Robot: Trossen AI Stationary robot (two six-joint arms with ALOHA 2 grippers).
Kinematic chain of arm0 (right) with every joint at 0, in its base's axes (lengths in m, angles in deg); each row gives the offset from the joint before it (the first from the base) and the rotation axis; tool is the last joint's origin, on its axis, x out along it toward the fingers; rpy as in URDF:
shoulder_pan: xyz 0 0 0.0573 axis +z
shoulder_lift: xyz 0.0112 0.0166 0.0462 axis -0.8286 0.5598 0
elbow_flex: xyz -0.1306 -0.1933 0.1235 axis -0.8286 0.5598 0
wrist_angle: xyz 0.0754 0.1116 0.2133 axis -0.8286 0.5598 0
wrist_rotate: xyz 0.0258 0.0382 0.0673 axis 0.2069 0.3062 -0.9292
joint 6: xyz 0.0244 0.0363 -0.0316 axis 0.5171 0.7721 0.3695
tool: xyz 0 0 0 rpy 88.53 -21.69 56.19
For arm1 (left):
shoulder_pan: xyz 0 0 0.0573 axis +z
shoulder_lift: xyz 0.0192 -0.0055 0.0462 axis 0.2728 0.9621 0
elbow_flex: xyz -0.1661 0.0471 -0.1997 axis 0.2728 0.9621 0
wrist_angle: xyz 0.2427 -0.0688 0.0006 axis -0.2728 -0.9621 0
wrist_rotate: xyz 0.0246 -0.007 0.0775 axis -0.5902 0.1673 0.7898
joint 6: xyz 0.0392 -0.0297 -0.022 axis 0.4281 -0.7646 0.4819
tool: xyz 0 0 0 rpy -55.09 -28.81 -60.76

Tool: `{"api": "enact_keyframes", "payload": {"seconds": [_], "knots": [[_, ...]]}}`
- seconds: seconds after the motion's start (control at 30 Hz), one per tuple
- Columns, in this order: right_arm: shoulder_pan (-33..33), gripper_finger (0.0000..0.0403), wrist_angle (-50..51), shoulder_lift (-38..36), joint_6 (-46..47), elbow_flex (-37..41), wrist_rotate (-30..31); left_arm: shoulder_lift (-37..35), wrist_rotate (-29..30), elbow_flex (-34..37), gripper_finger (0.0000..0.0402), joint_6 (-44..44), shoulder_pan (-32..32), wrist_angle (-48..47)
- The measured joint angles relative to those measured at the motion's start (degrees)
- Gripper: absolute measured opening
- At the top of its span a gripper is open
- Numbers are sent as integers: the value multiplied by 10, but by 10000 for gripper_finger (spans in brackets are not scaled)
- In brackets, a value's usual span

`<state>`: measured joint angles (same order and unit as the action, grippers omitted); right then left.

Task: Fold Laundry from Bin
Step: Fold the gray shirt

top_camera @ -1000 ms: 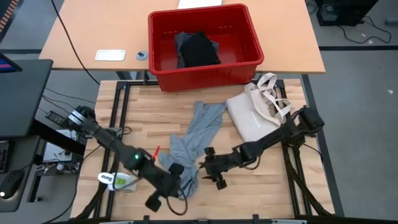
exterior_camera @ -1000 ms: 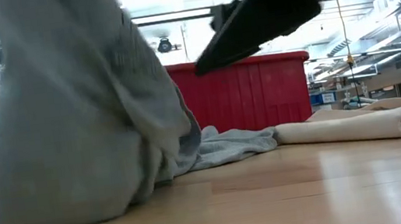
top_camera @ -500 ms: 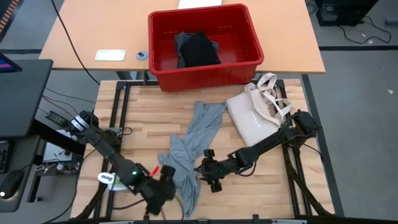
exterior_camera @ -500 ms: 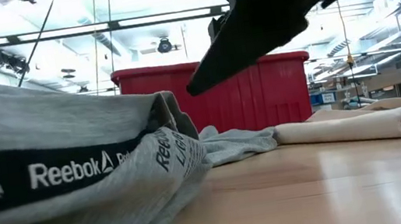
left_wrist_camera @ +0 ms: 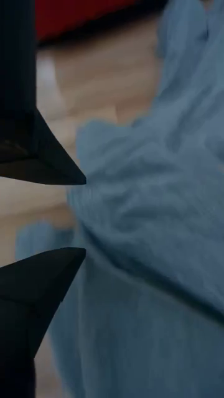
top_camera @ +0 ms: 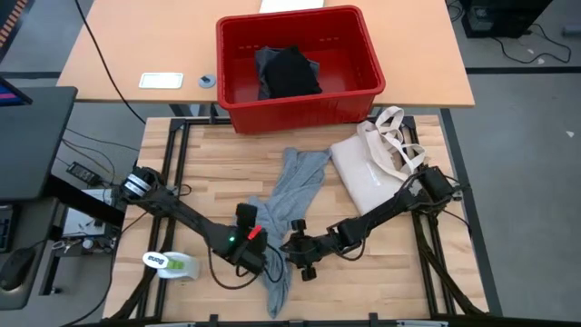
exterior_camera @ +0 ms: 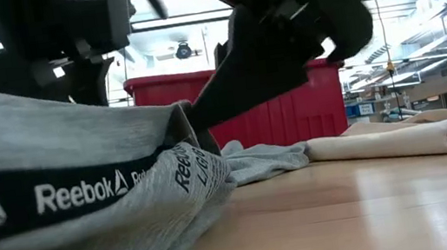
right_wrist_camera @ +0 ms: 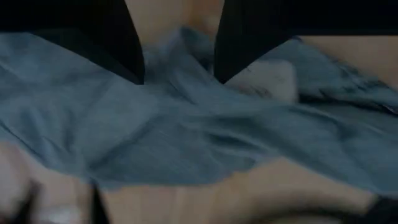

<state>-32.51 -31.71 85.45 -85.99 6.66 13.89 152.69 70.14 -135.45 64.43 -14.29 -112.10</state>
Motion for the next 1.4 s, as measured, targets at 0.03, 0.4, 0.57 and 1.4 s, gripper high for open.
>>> {"api": "enact_keyframes", "payload": {"seconds": [0.03, 0.4, 0.57, 1.4], "knots": [[2, 176, -4, 2, 2, 0, -3, 0, 11, 0, 181, 9, 0, -18], [32, 32, -27, 14, 39, 0, 15, 1, -41, 0, 181, 124, 42, 0], [46, 102, -24, 14, 54, 0, 21, 1, -49, 0, 180, 193, 45, 9], [120, 145, 270, -140, 270, 0, 102, 12, 190, -55, 12, 286, 15, 42]]}}
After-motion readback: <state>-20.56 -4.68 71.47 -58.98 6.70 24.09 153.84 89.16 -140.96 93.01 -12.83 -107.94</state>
